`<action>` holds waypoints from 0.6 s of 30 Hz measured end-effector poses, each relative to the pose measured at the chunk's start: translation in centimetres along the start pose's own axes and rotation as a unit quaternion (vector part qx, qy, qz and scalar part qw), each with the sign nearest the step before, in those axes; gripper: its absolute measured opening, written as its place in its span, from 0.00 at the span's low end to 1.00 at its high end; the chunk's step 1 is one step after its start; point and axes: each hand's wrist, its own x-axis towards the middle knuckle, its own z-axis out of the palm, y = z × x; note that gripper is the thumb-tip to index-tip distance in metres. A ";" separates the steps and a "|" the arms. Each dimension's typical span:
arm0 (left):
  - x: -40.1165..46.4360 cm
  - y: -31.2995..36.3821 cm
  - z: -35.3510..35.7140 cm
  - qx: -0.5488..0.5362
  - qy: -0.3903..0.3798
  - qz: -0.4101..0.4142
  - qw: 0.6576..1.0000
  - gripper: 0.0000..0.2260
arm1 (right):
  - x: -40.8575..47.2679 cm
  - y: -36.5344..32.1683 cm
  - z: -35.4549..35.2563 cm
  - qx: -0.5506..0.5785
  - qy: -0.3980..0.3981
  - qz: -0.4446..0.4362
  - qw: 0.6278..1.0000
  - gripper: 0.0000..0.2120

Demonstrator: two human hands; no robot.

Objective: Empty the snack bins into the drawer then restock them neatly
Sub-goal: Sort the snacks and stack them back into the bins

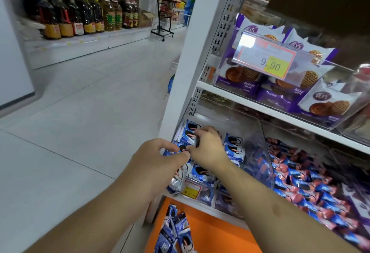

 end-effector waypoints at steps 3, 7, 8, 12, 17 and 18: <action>0.4 0.0 0.0 -0.016 -0.011 -0.028 0.999 0.09 | 0.3 0.9 0.4 -0.037 0.006 -0.026 0.999 0.16; 0.3 0.6 -0.1 -0.072 -0.036 -0.052 0.995 0.16 | 0.3 1.2 0.8 -0.062 0.036 -0.023 0.997 0.16; 0.3 0.6 -0.1 -0.088 -0.043 -0.052 0.994 0.16 | 0.2 1.1 0.8 -0.077 0.039 -0.027 0.996 0.15; 0.1 0.6 0.3 -0.146 -0.051 -0.042 0.987 0.17 | -1.8 0.4 -1.4 0.093 0.055 -0.003 0.994 0.15; -0.4 0.3 1.1 -0.144 -0.050 -0.011 0.988 0.20 | -10.8 -0.7 -8.4 0.326 -0.020 -0.122 0.937 0.20; -0.6 0.3 1.4 -0.135 -0.054 -0.005 0.989 0.21 | -12.3 -0.8 -9.1 0.290 -0.041 -0.150 0.944 0.19</action>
